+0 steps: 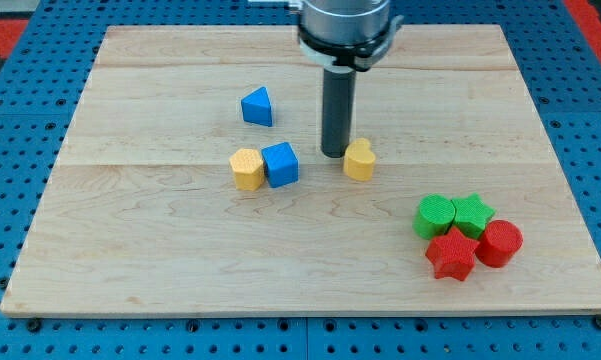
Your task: Push the blue triangle closer to green circle
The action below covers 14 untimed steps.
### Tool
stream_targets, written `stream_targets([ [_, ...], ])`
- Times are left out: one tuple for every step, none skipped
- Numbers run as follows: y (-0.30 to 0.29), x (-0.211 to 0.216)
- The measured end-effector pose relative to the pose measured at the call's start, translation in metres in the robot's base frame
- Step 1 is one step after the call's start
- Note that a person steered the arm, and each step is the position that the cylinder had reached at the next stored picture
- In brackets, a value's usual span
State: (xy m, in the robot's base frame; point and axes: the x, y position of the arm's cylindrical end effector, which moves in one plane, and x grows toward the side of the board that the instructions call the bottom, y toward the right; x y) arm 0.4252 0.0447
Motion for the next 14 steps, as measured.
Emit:
stream_targets([
  [0.031,-0.003],
  [0.104,0.048],
  [0.110,0.059],
  [0.103,0.020],
  [0.082,-0.036],
  [0.001,-0.091],
  [-0.069,-0.139],
  [-0.132,-0.109],
  [-0.129,-0.053],
  [-0.135,-0.093],
  [-0.115,-0.094],
  [-0.085,-0.047],
  [-0.061,-0.012],
  [-0.039,0.024],
])
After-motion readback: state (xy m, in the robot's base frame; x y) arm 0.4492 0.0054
